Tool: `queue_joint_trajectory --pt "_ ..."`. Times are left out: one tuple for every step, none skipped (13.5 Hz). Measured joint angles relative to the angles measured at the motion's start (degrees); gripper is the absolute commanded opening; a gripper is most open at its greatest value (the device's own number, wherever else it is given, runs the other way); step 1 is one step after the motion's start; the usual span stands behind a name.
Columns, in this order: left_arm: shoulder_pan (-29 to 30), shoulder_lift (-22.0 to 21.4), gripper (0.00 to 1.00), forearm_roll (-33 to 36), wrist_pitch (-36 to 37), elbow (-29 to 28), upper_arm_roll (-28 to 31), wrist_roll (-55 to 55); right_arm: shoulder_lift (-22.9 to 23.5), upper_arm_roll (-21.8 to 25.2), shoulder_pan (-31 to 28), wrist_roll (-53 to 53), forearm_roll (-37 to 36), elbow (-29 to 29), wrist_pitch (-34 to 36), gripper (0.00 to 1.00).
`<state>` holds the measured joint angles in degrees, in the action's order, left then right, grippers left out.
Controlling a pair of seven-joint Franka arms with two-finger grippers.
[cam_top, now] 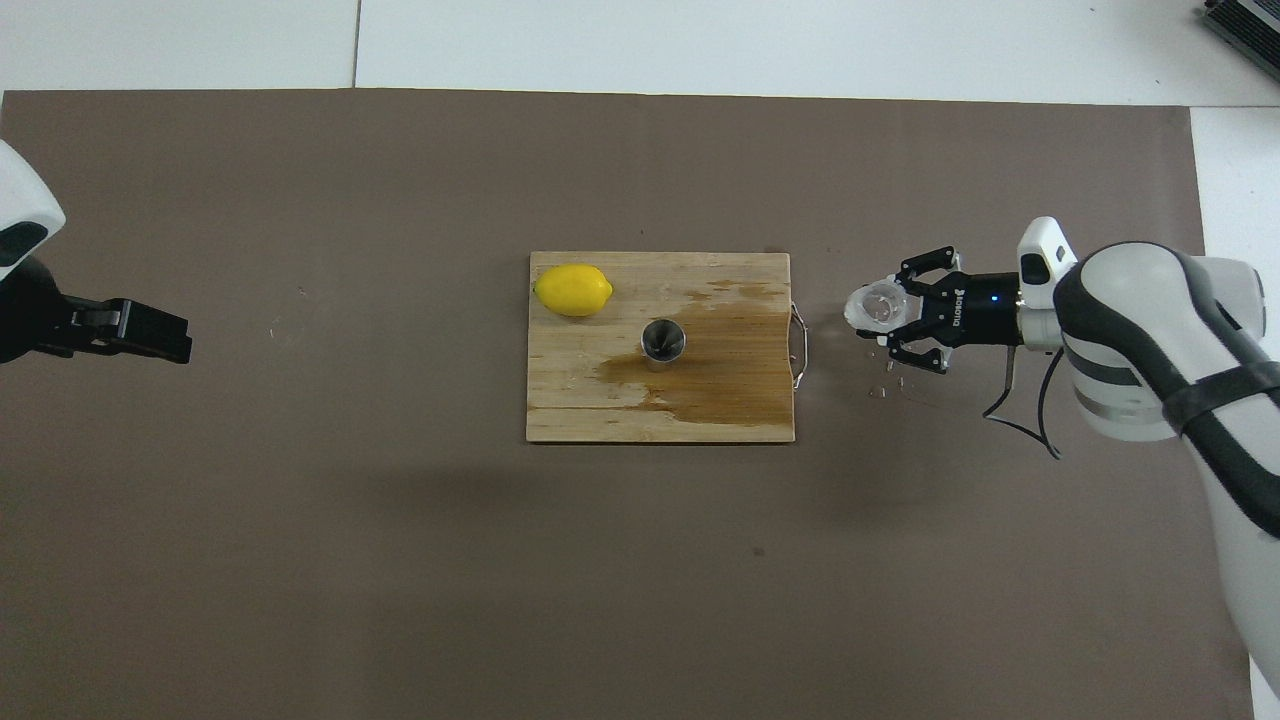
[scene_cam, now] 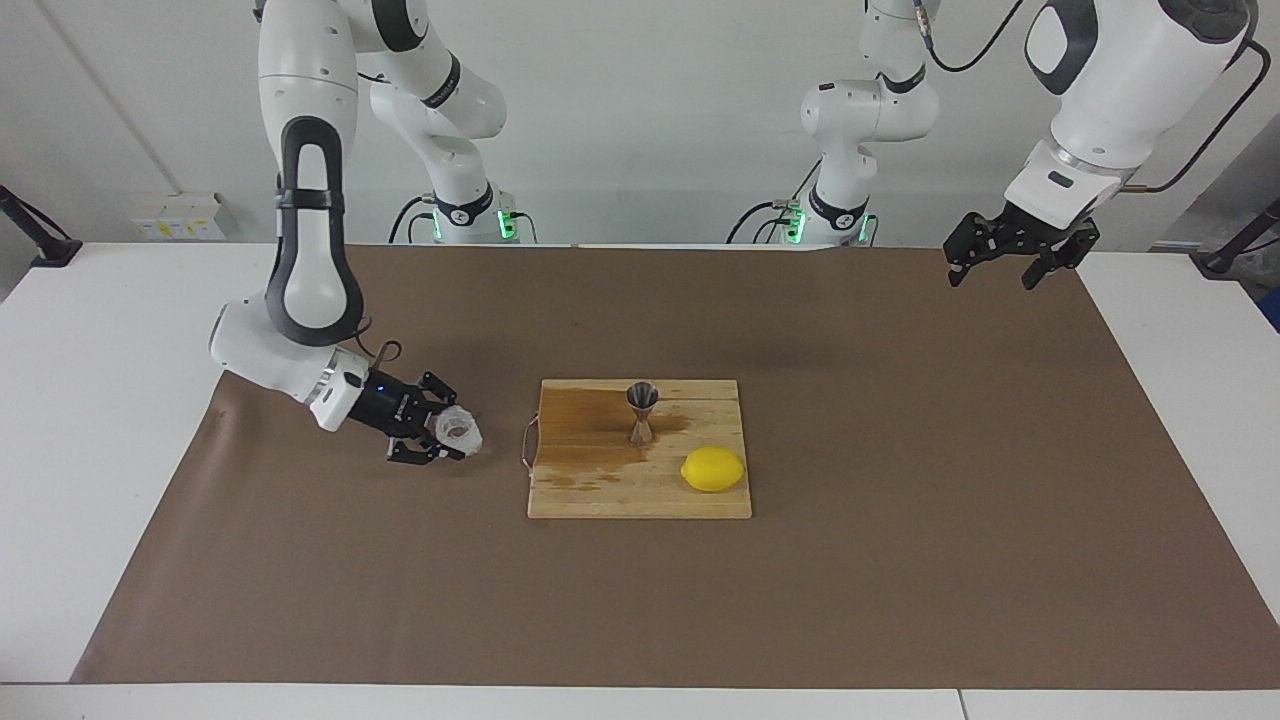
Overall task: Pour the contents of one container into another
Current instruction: 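Lift the white cup with the right gripper over the metal cup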
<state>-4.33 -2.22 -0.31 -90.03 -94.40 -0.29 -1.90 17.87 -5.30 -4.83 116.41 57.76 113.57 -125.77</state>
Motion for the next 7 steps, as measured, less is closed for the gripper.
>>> queue_joint_trajectory --pt "0.0 0.0 1.0 0.0 0.0 0.0 0.1 0.0 -1.2 -0.1 3.4 -4.4 0.0 0.0 -2.6 0.0" --pt "0.1 0.0 1.0 0.0 0.0 0.0 0.2 0.1 -1.9 -0.1 6.4 -8.3 0.0 0.0 -5.1 0.0" --pt "0.1 0.0 1.0 0.0 0.0 0.0 0.3 0.1 -2.6 -0.2 9.2 -11.7 0.0 0.0 -7.5 0.0" --pt "0.1 0.0 1.0 0.0 0.0 0.0 0.4 0.1 -3.1 -0.2 11.6 -14.3 0.0 0.0 -9.4 0.0" --pt "0.1 0.0 1.0 0.0 0.0 0.0 0.4 0.1 -3.4 -0.2 13.6 -16.2 -0.2 0.0 -11.0 0.0" --pt "0.1 0.0 1.0 0.0 0.0 0.0 0.4 0.1 -3.6 -0.2 15.1 -17.2 -0.8 0.0 -12.4 0.0" --pt "0.1 0.0 1.0 0.0 0.0 0.0 0.4 0.1 -3.7 -0.2 16.1 -17.7 -1.9 0.0 -13.2 0.0"
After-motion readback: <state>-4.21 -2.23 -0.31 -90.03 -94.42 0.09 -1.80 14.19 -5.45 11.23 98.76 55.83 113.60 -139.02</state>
